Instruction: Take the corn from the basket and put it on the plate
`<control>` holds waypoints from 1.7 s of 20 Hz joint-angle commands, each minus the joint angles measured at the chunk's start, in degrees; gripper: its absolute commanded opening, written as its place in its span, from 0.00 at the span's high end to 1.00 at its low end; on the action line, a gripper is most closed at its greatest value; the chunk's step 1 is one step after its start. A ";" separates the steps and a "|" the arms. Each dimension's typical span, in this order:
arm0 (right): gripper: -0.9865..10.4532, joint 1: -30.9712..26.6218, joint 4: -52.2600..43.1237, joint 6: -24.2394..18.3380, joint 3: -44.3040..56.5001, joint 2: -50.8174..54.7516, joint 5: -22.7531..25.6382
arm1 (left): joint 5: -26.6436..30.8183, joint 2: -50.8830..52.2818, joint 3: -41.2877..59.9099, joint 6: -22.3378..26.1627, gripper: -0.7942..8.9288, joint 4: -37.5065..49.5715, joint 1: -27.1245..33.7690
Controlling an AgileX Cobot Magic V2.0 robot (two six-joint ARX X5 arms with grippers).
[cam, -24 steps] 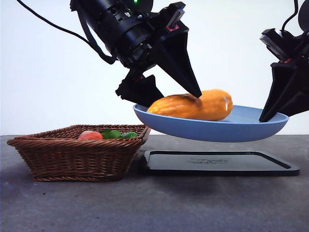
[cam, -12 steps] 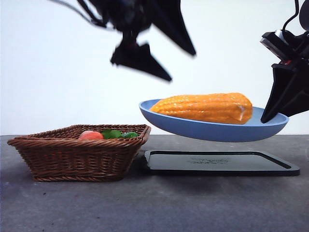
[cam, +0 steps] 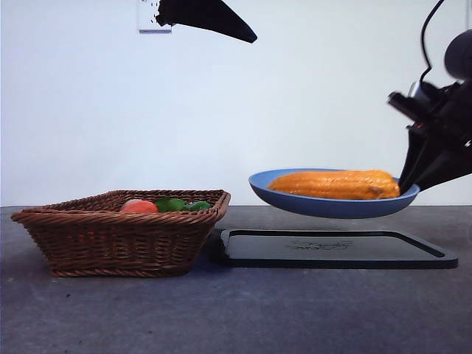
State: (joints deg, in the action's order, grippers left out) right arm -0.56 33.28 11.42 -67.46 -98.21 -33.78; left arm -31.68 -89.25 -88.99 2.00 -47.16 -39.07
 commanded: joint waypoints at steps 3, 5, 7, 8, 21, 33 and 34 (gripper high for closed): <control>0.91 0.00 -0.04 0.20 -5.44 -8.00 -0.31 | -0.04 -0.22 -1.51 -0.13 0.58 0.24 -0.26; 0.91 0.00 -0.74 0.15 -5.79 -10.51 -0.28 | -0.04 -0.22 -1.51 -0.11 0.58 0.44 -0.26; 0.91 0.00 -1.57 0.13 -5.79 -12.31 -0.28 | -0.04 -0.22 -1.51 -0.11 0.58 0.44 -0.26; 0.91 0.00 -1.70 0.11 -5.77 -12.83 -0.28 | -0.04 -0.22 -1.51 -0.11 0.58 0.44 -0.26; 0.72 -0.39 -0.15 -0.98 -5.88 -9.99 -0.57 | -0.02 -0.22 -1.51 -0.04 0.58 0.42 0.59; 0.72 5.16 21.46 -10.60 -5.86 18.62 -0.46 | -0.02 -0.22 -1.51 0.39 0.59 0.02 4.07; 0.72 6.88 22.53 -10.60 -5.81 20.90 0.13 | -0.02 -0.22 -1.51 0.39 0.59 -0.26 4.46</control>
State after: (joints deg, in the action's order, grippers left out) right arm 6.17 55.86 2.28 -72.23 -76.66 -33.80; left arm -31.66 -89.25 -88.97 2.00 -47.77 -34.46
